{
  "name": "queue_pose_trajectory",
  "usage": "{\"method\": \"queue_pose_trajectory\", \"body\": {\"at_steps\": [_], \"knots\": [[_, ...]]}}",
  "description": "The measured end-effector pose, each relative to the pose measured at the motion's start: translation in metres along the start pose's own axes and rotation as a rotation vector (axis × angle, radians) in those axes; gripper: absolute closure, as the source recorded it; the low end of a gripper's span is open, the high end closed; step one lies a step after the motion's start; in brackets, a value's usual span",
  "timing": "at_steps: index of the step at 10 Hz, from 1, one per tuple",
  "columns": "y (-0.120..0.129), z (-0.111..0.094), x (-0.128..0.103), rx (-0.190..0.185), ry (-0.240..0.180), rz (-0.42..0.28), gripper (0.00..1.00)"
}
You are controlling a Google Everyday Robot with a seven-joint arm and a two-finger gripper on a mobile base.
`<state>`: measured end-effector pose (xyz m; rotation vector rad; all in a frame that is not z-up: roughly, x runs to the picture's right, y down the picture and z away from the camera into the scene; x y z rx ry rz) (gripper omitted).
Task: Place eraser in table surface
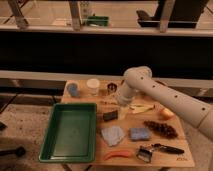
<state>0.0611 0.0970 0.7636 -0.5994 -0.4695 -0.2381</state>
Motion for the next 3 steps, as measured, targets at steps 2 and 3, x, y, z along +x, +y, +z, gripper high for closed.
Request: {"method": "queue_pose_trajectory", "body": {"at_steps": [2, 3], "knots": [[0.017, -0.029, -0.016, 0.049, -0.008, -0.040, 0.20], [0.026, -0.039, -0.022, 0.072, -0.011, -0.060, 0.20]]}}
